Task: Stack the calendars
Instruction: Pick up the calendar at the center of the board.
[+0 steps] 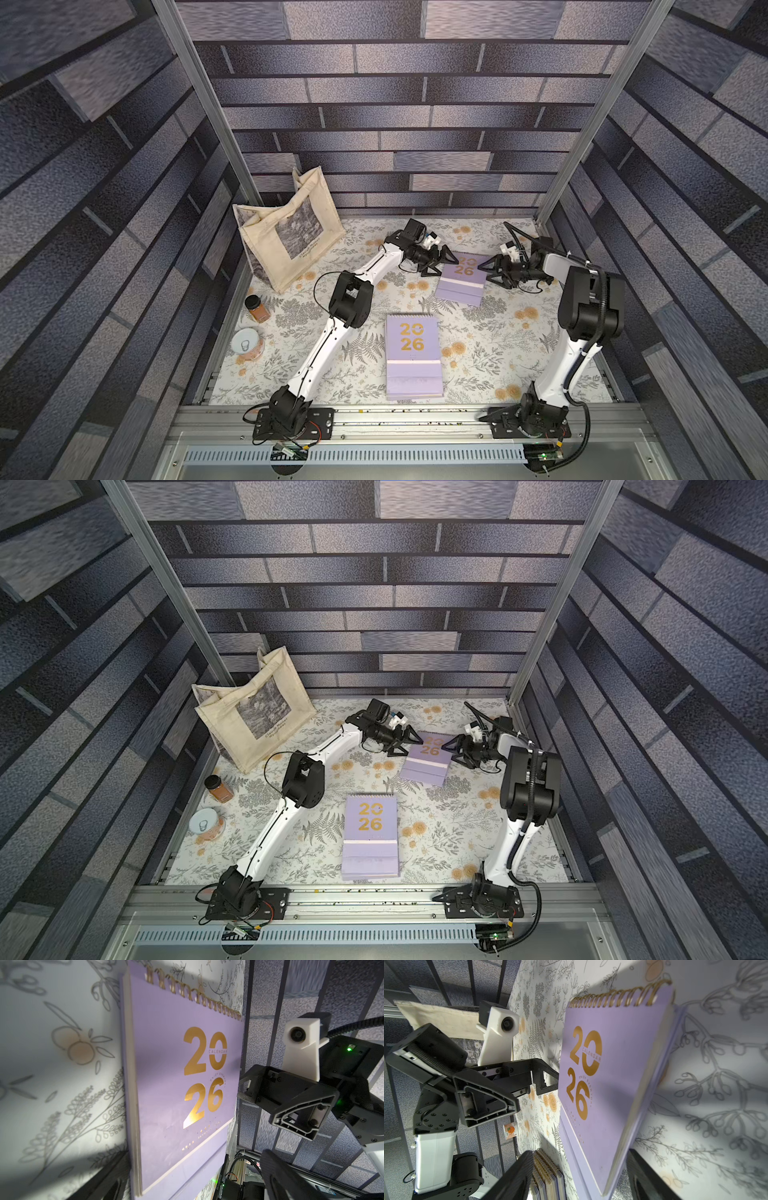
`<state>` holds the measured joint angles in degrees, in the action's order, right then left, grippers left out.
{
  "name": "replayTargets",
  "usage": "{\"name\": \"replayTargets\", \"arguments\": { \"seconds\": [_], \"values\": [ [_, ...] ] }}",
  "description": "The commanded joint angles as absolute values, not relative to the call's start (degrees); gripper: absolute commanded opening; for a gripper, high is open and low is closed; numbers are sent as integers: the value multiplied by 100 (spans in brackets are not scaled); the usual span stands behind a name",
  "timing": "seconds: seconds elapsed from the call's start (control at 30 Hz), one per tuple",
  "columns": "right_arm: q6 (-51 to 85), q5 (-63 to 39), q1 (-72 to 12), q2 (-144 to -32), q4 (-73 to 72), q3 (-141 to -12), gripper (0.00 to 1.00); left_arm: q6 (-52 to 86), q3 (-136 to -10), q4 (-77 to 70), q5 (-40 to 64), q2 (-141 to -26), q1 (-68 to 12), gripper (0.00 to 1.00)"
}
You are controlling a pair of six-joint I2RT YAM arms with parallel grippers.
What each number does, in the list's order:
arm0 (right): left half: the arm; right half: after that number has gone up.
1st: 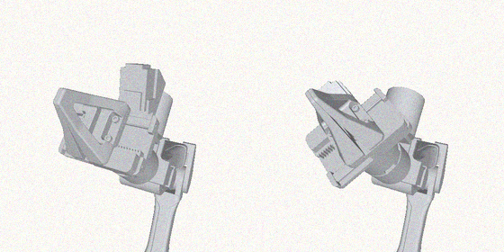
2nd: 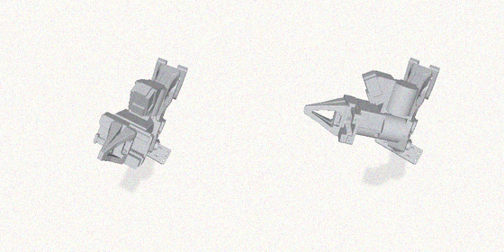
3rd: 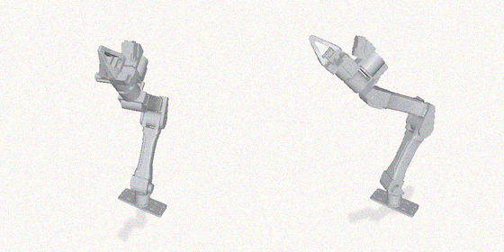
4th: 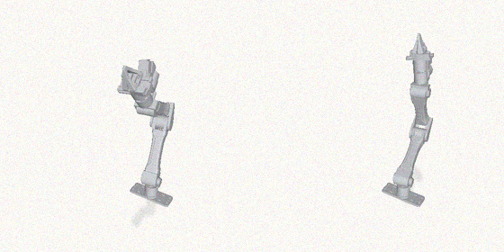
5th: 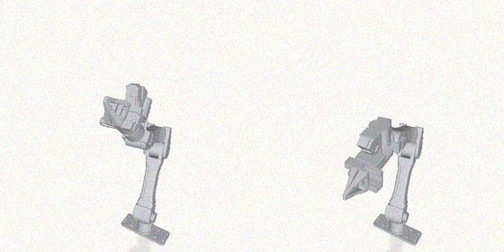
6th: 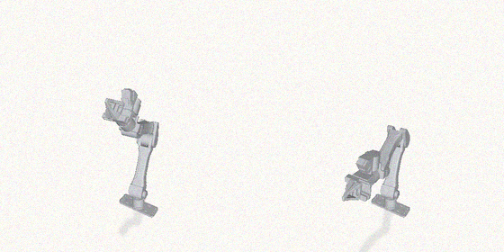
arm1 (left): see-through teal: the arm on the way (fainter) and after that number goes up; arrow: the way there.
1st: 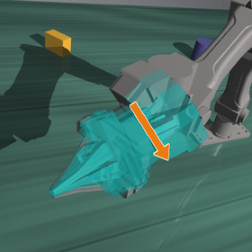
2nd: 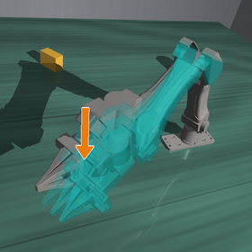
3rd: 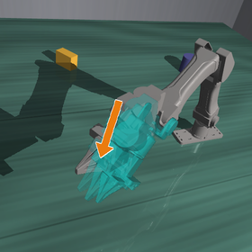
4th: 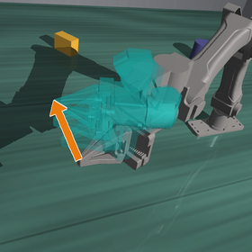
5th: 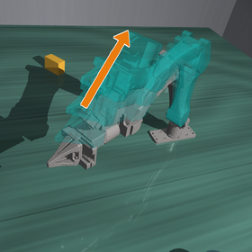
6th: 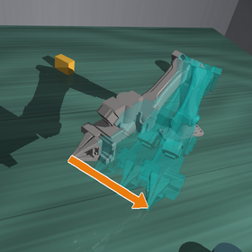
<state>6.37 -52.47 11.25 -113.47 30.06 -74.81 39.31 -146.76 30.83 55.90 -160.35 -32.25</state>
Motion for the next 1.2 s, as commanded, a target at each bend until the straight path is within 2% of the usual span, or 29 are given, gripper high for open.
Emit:
{"name": "replayTargets", "arguments": {
  "seconds": [0.0, 0.33, 0.47, 0.87, 1.17],
  "values": [
    [676, -6105, 756, -11376, 2949, -7396, 73, 3967, -14755, 2894, 5742, -16360, -3494, 100],
    [1126, -6345, 706, -11507, 2395, -7317, 70, 3992, -14752, 2857, 5755, -16365, -3494, 100],
    [1213, -6396, 670, -11411, 2302, -7252, 66, 4049, -14755, 2817, 5775, -16395, -3498, 100],
    [1472, -5972, 623, -11558, 2141, -7286, 63, 4034, -14752, 2850, 5791, -16390, -3480, 100],
    [1892, -5825, 624, -11813, 1742, -7256, 41, 3948, -14747, 2959, 5784, -16361, -3444, 100]
  ]
}}
